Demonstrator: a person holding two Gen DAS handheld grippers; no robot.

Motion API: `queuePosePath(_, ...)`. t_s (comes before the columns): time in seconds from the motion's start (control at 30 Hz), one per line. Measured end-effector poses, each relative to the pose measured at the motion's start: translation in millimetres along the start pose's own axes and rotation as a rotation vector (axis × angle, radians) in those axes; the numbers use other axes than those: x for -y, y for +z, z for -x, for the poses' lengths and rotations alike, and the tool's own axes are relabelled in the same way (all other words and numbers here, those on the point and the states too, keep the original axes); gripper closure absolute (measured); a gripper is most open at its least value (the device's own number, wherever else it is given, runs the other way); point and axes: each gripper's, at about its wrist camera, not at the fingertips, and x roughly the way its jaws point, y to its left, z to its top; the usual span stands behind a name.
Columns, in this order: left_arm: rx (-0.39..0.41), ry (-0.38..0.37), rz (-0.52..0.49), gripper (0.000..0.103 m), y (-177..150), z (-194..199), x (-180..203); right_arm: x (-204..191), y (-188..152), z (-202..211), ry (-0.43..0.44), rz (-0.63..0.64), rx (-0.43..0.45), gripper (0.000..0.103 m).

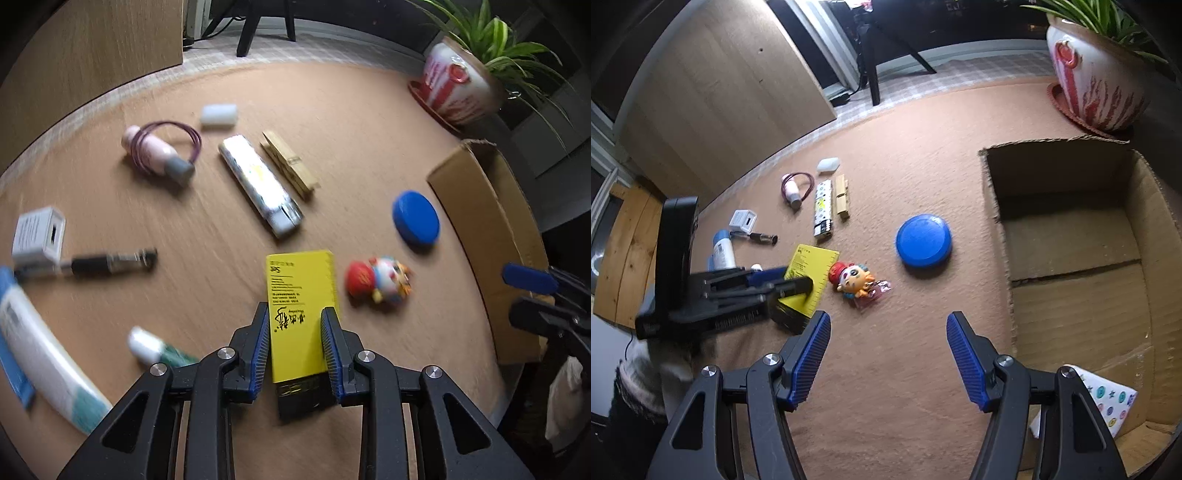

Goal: Organize objects
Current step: 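Grasp the yellow card with the left tool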

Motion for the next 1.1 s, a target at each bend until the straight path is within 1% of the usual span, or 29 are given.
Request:
queuePosePath(0.1, 0.015, -0.039, 0.032, 0.077, -17, 4, 4, -4, -2, -3, 0.007, 0.012, -0.007, 0.041)
queuePosePath(0.23, 0.029, -0.042, 0.068, 0.078, -37, 10, 9, -10, -4, -5, 0.030, 0.021, -0.022, 0.041)
queuePosePath(0.33, 0.047, -0.030, 0.075, 0.078, -57, 15, 19, -12, -5, -9, 0.041, 0.026, -0.034, 0.041)
queuePosePath(0.4, 0.070, -0.043, 0.128, 0.077, -70, 18, 19, -15, -6, -14, 0.062, 0.036, -0.054, 0.041)
queuePosePath(0.43, 0.076, -0.048, 0.143, 0.075, -75, 20, 20, -18, -6, -16, 0.068, 0.044, -0.062, 0.041)
queuePosePath(0.47, 0.077, -0.054, 0.154, 0.066, -79, 21, 20, -22, -6, -20, 0.064, 0.054, -0.069, 0.041)
queuePosePath(0.5, 0.075, -0.065, 0.163, 0.055, -84, 24, 21, -25, -7, -23, 0.063, 0.063, -0.075, 0.041)
queuePosePath(0.53, 0.072, -0.063, 0.165, 0.051, -87, 26, 22, -28, -7, -27, 0.063, 0.073, -0.085, 0.041)
queuePosePath(0.57, 0.067, -0.048, 0.165, 0.044, -92, 29, 24, -32, -7, -33, 0.063, 0.080, -0.097, 0.041)
queuePosePath(0.6, 0.061, -0.016, 0.158, 0.040, -96, 32, 26, -36, -8, -39, 0.068, 0.089, -0.114, 0.041)
queuePosePath(0.67, 0.055, 0.016, 0.145, 0.038, -102, 35, 27, -45, -10, -50, 0.077, 0.116, -0.150, 0.041)
queuePosePath(0.73, 0.056, 0.049, 0.141, 0.038, -111, 41, 25, -56, -13, -61, 0.056, 0.161, -0.180, 0.041)
queuePosePath(0.77, 0.057, 0.053, 0.149, 0.038, -116, 44, 20, -61, -15, -66, 0.043, 0.182, -0.193, 0.041)
queuePosePath(0.87, 0.071, 0.050, 0.198, 0.038, -131, 55, 5, -68, -17, -78, 0.022, 0.205, -0.229, 0.041)
queuePosePath(1.0, 0.090, 0.040, 0.256, 0.038, -153, 69, -9, -73, -15, -83, -0.004, 0.226, -0.233, 0.040)
queuePosePath(1.1, 0.107, 0.041, 0.279, 0.038, -159, 74, -14, -81, -16, -85, -0.011, 0.261, -0.251, 0.040)
